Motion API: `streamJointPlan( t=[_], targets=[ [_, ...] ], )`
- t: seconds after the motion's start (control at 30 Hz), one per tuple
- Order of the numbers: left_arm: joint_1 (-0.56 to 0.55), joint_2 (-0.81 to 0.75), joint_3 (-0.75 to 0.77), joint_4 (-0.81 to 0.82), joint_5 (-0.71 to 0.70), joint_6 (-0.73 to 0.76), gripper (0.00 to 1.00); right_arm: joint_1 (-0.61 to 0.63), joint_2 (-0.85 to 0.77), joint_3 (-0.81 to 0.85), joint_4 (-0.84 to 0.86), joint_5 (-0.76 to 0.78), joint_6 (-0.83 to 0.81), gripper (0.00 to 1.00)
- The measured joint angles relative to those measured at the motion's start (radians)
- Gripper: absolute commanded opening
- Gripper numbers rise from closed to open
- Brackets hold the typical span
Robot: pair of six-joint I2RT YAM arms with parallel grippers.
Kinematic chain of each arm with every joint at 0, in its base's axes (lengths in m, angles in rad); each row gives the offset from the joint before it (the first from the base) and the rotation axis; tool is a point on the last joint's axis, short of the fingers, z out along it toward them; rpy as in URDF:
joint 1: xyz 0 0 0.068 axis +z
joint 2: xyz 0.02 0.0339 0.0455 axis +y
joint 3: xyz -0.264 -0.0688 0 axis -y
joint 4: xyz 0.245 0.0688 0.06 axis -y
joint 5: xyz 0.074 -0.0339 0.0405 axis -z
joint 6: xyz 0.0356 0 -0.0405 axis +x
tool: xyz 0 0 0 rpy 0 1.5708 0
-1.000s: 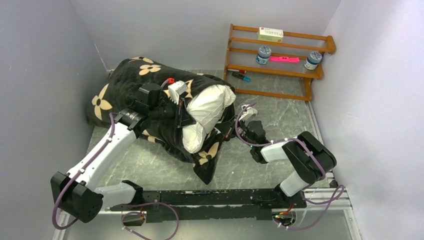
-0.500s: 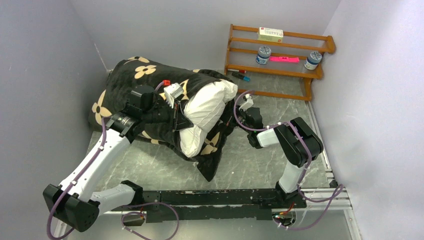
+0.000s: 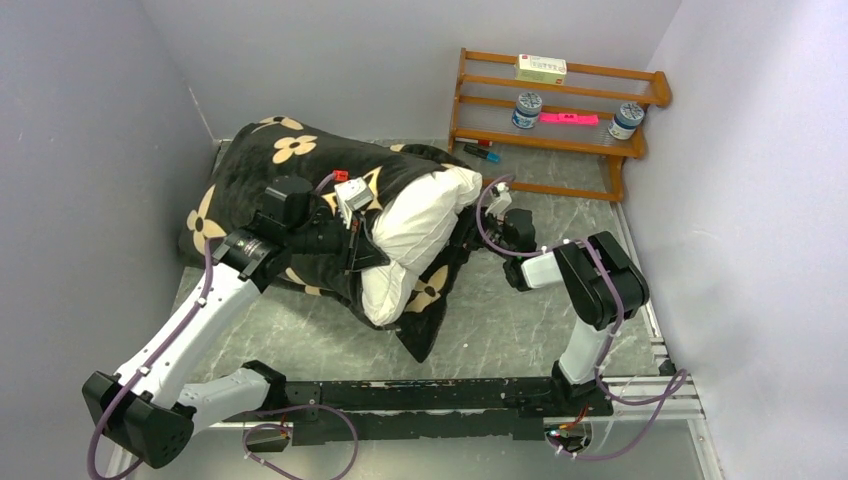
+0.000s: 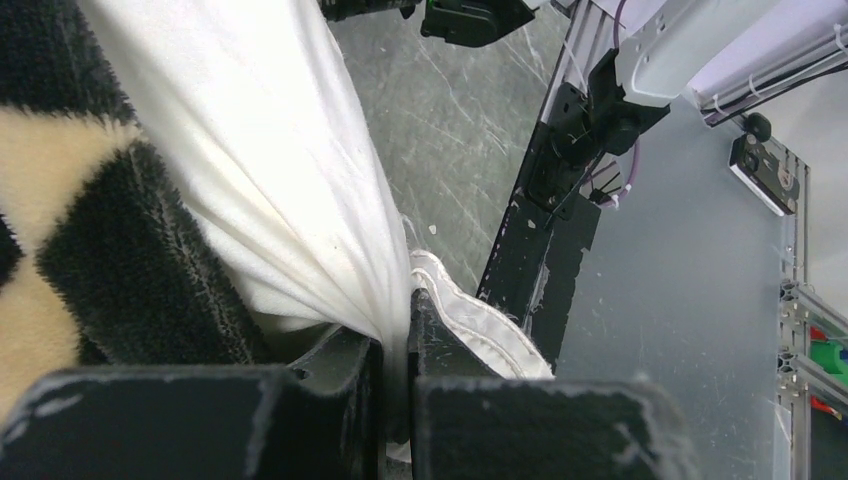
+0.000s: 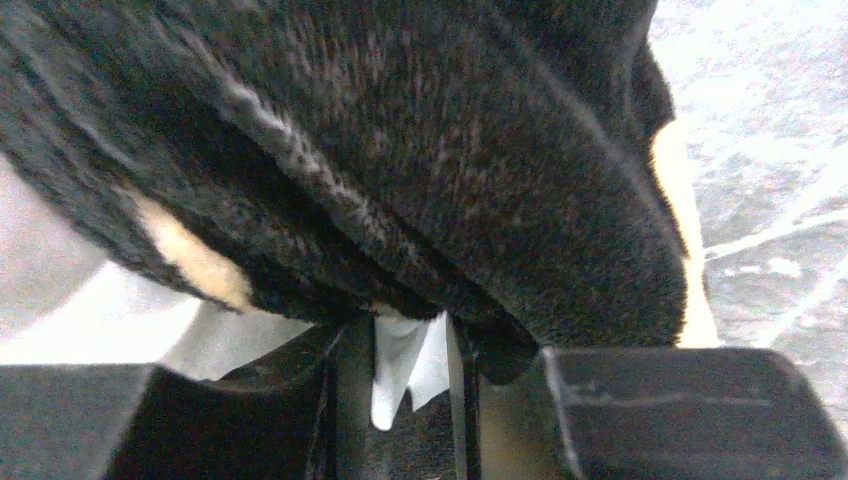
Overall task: Remove the pillowcase from the pillow
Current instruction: Remove the pillow from the pillowcase.
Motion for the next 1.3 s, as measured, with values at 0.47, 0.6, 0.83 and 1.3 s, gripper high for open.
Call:
streamJointPlan(
  t=[0.47,0.6,0.83,1.3],
  targets=[
    [-0.019,-0.003,-0.047,0.026,-0.013,0.01,0.33,-0.09,-0.34,-0.027,-0.32,0.095,-0.207,0.77],
    [-0.028,-0.017,-0.048,0.09,-0.007,-0.013,0.51,-0.093,-0.437,-0.028,-0.453,0.136,-0.243,0.98],
    [-0.035,-0.064,-0.048,0.192,-0.035,-0.043,0.77,-0.098,-0.643,-0.079,-0.62,0.151,-0.277,1.0],
    [-0.035,-0.09,-0.048,0.121,-0.371,-0.078,0.97,-0.015,-0.985,-0.138,-0.897,0.071,-0.294,1.0]
  ],
)
